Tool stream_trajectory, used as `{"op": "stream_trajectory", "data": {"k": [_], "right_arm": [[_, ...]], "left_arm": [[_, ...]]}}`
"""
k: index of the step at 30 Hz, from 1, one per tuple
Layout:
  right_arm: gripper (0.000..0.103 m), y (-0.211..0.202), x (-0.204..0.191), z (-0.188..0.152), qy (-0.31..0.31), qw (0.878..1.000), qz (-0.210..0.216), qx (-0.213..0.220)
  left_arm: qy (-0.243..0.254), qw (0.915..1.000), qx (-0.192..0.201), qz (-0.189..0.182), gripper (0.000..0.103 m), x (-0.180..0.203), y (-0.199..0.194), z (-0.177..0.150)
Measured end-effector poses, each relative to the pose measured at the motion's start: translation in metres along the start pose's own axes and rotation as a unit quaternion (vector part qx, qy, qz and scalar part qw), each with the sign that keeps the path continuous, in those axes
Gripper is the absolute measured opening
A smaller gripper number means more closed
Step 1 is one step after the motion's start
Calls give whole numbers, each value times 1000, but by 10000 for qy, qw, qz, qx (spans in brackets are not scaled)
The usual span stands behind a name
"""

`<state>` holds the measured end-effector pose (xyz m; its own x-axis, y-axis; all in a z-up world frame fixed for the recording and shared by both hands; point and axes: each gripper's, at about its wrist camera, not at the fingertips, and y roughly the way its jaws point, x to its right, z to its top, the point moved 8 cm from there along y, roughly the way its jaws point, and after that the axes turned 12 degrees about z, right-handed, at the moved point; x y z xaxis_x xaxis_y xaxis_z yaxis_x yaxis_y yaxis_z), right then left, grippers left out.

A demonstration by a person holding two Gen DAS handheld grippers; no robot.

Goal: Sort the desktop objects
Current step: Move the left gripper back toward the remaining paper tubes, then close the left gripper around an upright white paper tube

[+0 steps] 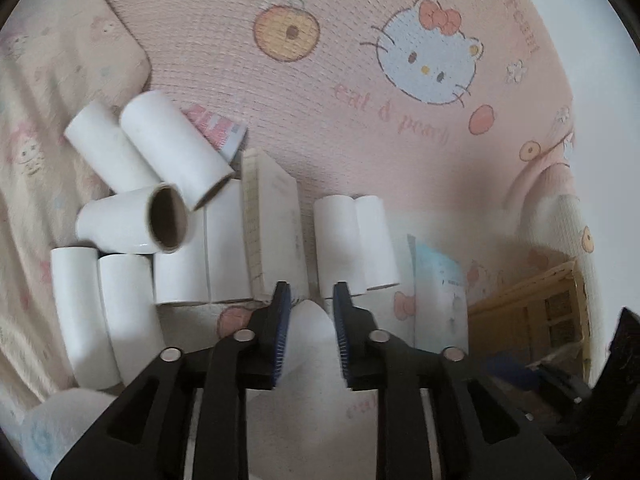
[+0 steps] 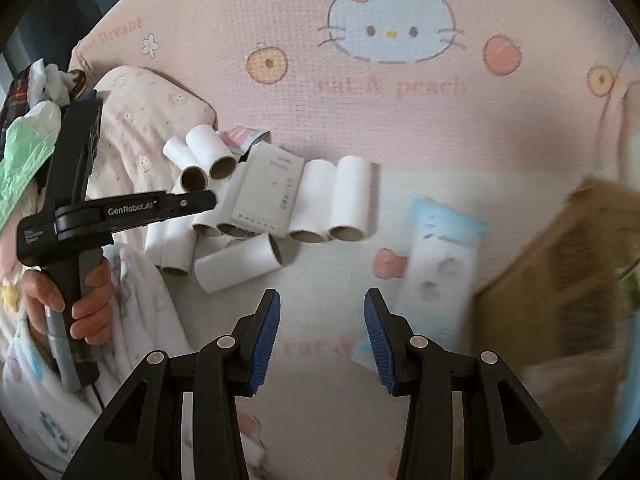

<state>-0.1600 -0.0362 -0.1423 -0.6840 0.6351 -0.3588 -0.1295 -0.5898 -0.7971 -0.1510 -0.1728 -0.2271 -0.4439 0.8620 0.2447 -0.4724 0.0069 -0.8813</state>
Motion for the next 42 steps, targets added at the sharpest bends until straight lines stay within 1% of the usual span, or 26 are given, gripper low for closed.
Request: {"op": "stream_trajectory", "data": {"k": [2, 4, 6, 10, 14, 17, 21, 24, 28, 33, 38, 42], "right_arm": [[40, 18, -4, -3, 103, 9999, 101, -12], [40, 33, -10, -4, 135, 9997, 211, -10], [40, 42, -16, -3, 70, 9995, 312, 50], [40, 58, -20, -3, 36, 9990, 438, -34], [40, 72, -19, -5, 150, 9984, 538, -112], [40, 83, -18, -10, 268, 9974, 638, -209], [40, 96, -20, -18, 466, 9951, 831, -273], [40, 105, -22, -22, 552, 9939, 903, -317], [40, 114, -27, -28, 643, 9912, 1087, -391], [40, 121, -34, -29, 698, 9902, 1154, -356], [40, 122, -35, -29, 717, 9901, 1163, -320], [40, 120, -31, -31, 812, 9888, 1218, -284]], "left_arm": [[174, 9998, -70, 7, 29, 3, 5, -6], [335, 9993, -136, 106, 33, 5, 9, -11], [389, 9988, -227, 213, 34, 3, 14, -14], [127, 9985, -516, 102, 35, -4, 26, -16], [-44, 9972, -699, 274, 35, -14, 33, -20], [9, 9966, -701, 424, 35, -14, 35, -20], [74, 9951, -853, 491, 35, -12, 41, -24], [16, 9937, -1000, 503, 35, -15, 45, -27], [-30, 9915, -1163, 591, 39, -18, 51, -31], [64, 9913, -1253, 408, 40, -11, 51, -35], [72, 9873, -1584, -76, 40, 1, 57, -46], [36, 9869, -1602, -162, 40, 6, 61, -46]]}}
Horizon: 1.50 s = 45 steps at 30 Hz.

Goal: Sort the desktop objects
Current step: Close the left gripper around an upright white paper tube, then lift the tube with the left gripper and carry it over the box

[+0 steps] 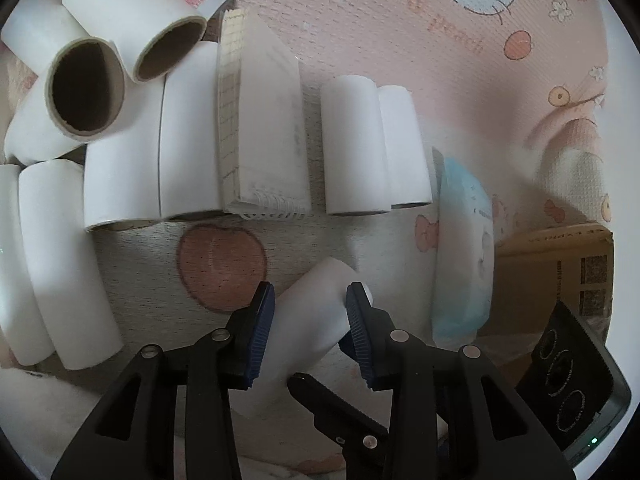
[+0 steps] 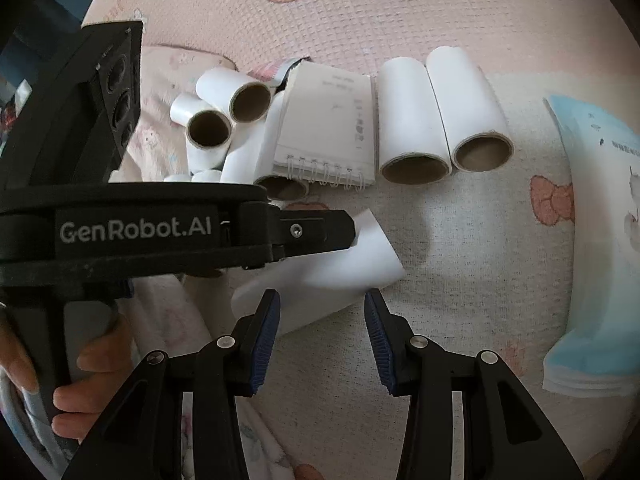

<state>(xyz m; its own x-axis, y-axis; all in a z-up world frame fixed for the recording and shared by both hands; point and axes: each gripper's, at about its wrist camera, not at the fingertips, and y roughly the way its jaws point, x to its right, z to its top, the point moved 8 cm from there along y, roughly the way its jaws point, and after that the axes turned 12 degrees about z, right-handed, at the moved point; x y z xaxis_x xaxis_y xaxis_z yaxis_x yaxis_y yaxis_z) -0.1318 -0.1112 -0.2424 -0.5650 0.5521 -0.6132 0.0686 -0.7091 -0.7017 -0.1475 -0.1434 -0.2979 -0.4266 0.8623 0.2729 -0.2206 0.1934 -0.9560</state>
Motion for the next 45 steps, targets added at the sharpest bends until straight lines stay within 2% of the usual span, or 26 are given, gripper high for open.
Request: {"op": "stream_trajectory", "data": {"k": [9, 13, 15, 19, 23, 29, 37, 40, 45], "right_arm": [[40, -8, 5, 2, -21, 10000, 23, -13], [40, -9, 7, 10, -203, 9996, -180, -3], [40, -8, 11, 16, -214, 9993, -302, -39], [41, -6, 14, 17, -252, 9993, -171, -214], [41, -14, 16, 7, -268, 9987, -282, -336], [41, -17, 21, -1, -45, 9991, -167, -378], [41, -21, 28, 0, 162, 9989, -110, -420], [41, -25, 27, 2, 109, 9989, -148, -430], [41, -48, 15, 12, -243, 9994, -210, -114]], "left_arm": [[-9, 9997, -194, -172, 42, 4, 6, -2], [-147, 9959, -626, -638, 44, 7, 14, -11], [-228, 9953, -645, -681, 44, 6, 16, -11], [-396, 9930, -742, -827, 44, 5, 21, -12], [-347, 9924, -764, -903, 44, 10, 24, -11], [-308, 9928, -745, -891, 46, 16, 28, -12], [63, 9967, -418, -698, 47, 23, 23, -12], [290, 9967, -61, -761, 47, 31, 8, -13], [496, 9921, 543, -1012, 47, 47, -24, -19]]}}
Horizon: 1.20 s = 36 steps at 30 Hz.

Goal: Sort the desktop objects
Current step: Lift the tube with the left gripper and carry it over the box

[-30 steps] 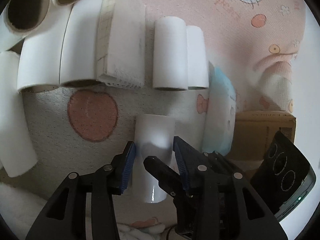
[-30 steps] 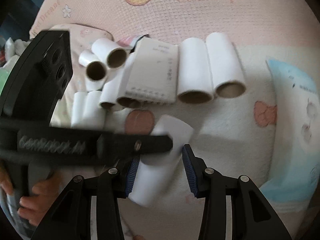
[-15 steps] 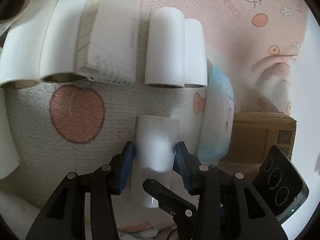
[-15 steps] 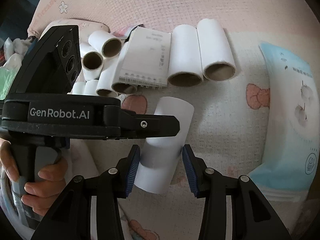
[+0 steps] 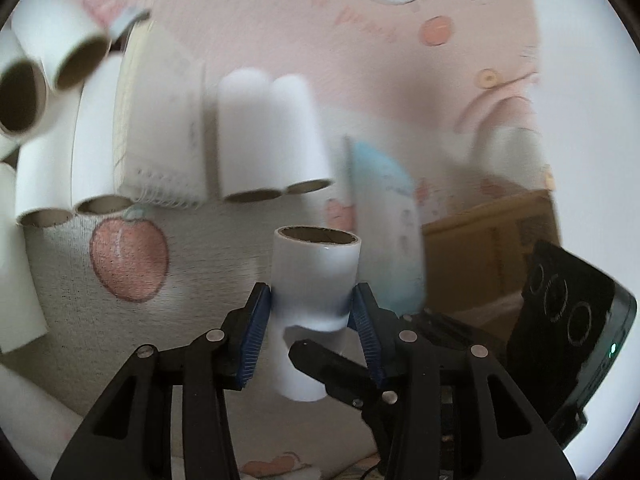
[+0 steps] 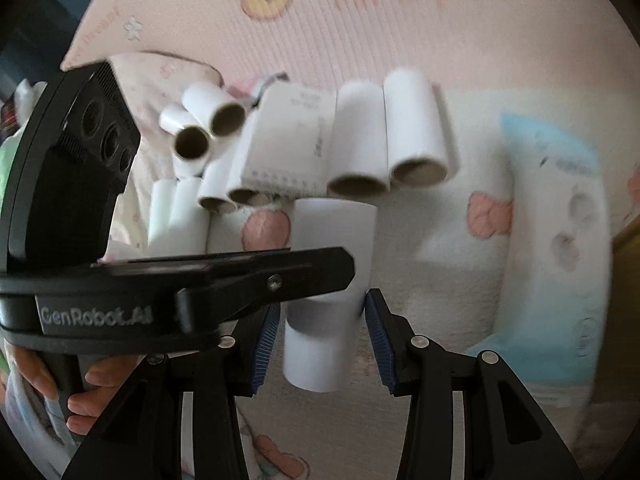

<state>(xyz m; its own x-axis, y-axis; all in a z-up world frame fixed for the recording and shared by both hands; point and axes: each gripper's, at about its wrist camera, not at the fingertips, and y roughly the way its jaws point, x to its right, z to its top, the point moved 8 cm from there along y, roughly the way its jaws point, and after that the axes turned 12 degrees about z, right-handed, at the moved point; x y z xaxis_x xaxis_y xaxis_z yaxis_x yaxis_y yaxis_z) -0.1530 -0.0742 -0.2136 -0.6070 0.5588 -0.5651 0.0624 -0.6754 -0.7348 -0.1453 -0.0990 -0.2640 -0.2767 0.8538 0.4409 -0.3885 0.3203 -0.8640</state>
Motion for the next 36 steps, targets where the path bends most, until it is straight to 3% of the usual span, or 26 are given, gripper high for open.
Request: {"op": "stream_trajectory", "data": {"k": [6, 10, 15, 25, 31, 36], "right_arm": [[41, -39, -25, 10, -747, 9963, -124, 404], [41, -60, -37, 10, -1247, 9897, -511, 472], [41, -91, -40, 12, -1599, 9804, -834, 788], [38, -158, -42, 30, -1079, 9808, -370, 1584], [37, -204, -54, 41, -1282, 9713, -503, 1941], [38, -245, -49, 44, -1342, 9631, -577, 2259]], "left_arm": [[646, 9925, 1013, 200, 47, 36, -41, -5], [966, 9857, 1365, 230, 47, 60, -61, -10], [1040, 9842, 1433, 99, 47, 85, -73, -7], [1332, 9753, 1761, -15, 47, 133, -106, -2], [1671, 9662, 1958, -134, 47, 175, -131, 6], [1796, 9658, 1818, -437, 47, 212, -132, 13]]}}
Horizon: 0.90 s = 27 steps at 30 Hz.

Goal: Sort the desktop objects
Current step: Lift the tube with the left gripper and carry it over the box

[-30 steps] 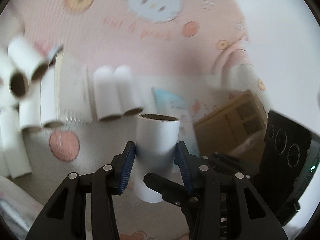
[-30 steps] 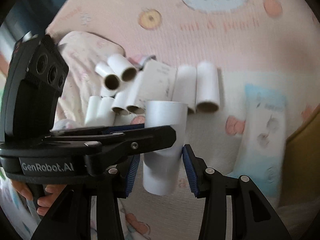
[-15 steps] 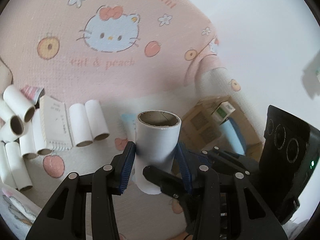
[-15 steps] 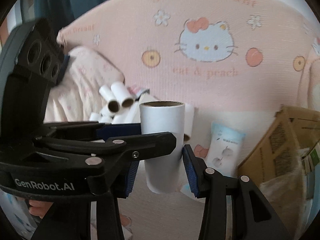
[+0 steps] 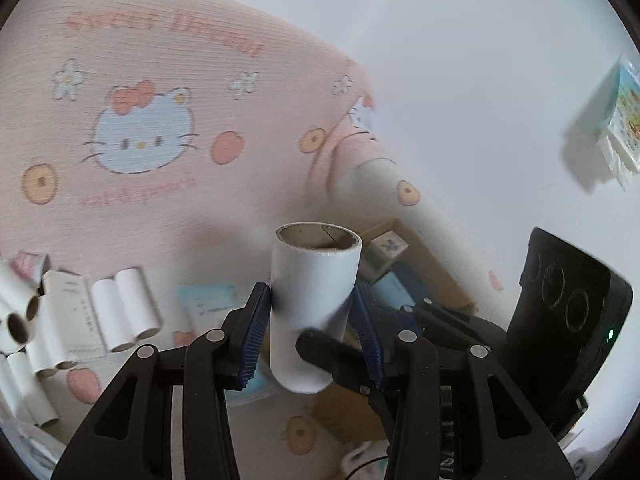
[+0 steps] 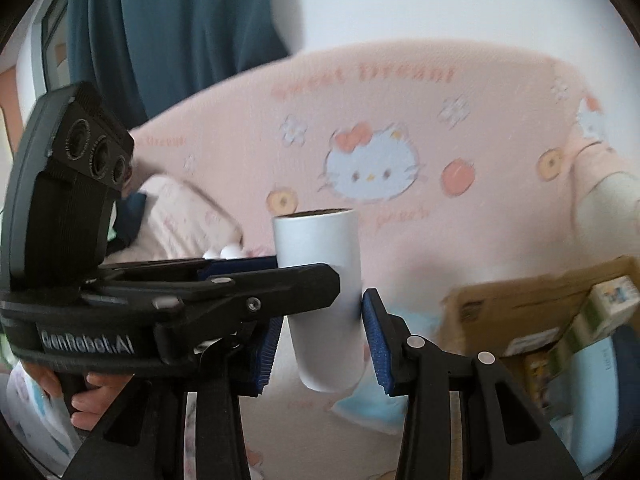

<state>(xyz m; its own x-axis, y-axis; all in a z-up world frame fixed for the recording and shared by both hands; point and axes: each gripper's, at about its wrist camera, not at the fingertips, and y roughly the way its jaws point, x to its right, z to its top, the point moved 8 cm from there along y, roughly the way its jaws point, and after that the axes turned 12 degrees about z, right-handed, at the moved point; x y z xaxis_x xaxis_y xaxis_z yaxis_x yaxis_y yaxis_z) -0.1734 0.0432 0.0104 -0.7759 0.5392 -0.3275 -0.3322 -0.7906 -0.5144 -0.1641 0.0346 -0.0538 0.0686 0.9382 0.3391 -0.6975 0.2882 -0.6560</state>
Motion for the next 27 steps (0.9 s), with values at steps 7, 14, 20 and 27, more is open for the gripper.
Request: {"op": "stream_trajectory", "data": {"k": [7, 14, 20, 27], "right_arm": [[38, -30, 22, -3, -188, 9990, -401, -35], [38, -53, 57, -18, -16, 9976, -691, -84], [38, -58, 79, -28, 87, 9969, -764, -166], [38, -56, 101, -42, 346, 9961, -752, -305]], "left_arm": [[525, 9985, -112, -63, 46, 54, 21, 4], [690, 9967, -393, -140, 46, 89, 50, 0], [859, 9939, -686, -97, 46, 104, 72, -4], [1026, 9897, -995, -31, 46, 116, 96, -8]]}}
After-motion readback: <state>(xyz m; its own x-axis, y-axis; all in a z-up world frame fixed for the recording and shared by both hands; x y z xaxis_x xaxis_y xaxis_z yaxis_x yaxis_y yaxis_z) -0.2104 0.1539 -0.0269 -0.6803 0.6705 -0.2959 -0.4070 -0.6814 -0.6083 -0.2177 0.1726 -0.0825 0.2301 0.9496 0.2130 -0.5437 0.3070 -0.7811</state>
